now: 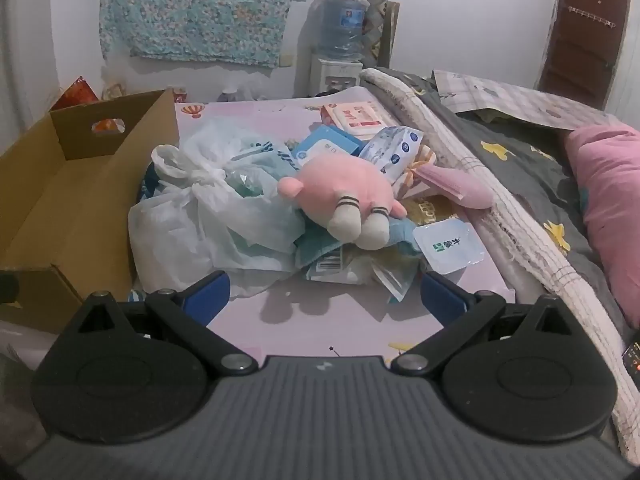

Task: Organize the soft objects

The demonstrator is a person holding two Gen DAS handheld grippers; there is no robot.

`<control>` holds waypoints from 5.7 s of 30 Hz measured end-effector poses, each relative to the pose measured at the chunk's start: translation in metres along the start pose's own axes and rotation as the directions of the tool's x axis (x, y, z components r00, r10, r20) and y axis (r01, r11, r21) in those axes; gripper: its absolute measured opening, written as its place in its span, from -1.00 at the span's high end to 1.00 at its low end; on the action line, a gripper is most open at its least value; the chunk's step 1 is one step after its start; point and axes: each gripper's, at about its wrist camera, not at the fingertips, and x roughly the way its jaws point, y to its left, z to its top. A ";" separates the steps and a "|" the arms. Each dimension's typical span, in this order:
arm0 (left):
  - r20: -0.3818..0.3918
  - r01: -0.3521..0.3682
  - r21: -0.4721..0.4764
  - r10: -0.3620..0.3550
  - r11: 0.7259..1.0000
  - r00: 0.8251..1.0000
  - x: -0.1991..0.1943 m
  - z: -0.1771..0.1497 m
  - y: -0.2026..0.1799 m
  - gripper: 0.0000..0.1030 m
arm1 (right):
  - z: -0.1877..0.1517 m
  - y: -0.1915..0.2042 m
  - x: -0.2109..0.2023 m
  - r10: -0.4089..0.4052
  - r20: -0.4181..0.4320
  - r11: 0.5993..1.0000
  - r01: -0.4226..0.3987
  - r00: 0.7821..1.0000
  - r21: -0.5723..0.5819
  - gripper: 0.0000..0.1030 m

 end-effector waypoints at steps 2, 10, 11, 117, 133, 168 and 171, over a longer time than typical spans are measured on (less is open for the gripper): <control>0.002 0.003 0.000 -0.003 1.000 1.000 0.000 0.000 0.000 -1.00 | 0.000 0.000 0.000 0.006 -0.007 1.000 -0.006 1.000 0.000 -0.98; 0.001 0.007 -0.005 -0.007 1.000 1.000 0.001 -0.005 0.011 -1.00 | 0.002 0.018 0.005 0.049 -0.057 0.998 -0.051 0.997 -0.032 -0.98; 0.000 0.006 -0.004 -0.006 1.000 1.000 0.001 -0.004 0.009 -1.00 | 0.002 0.021 0.006 0.057 -0.065 0.997 -0.060 0.996 -0.043 -0.98; 0.121 0.245 0.339 -0.301 0.908 0.946 -0.014 0.007 -0.113 -0.99 | -0.045 -0.117 0.009 0.044 0.067 0.987 -0.054 0.997 0.151 -0.98; -0.055 0.385 0.415 -0.400 0.824 0.915 0.048 0.112 -0.241 -0.96 | -0.047 -0.166 0.054 0.097 0.075 0.962 -0.113 0.992 0.247 -0.98; -0.254 0.330 0.488 -0.230 0.808 0.940 0.139 0.131 -0.301 -0.83 | -0.053 -0.155 0.058 0.169 0.085 0.944 -0.186 0.982 0.273 -0.98; -0.232 0.293 0.501 -0.200 0.814 0.952 0.147 0.128 -0.300 -0.71 | -0.053 -0.156 0.057 0.167 0.084 0.944 -0.184 0.982 0.274 -0.98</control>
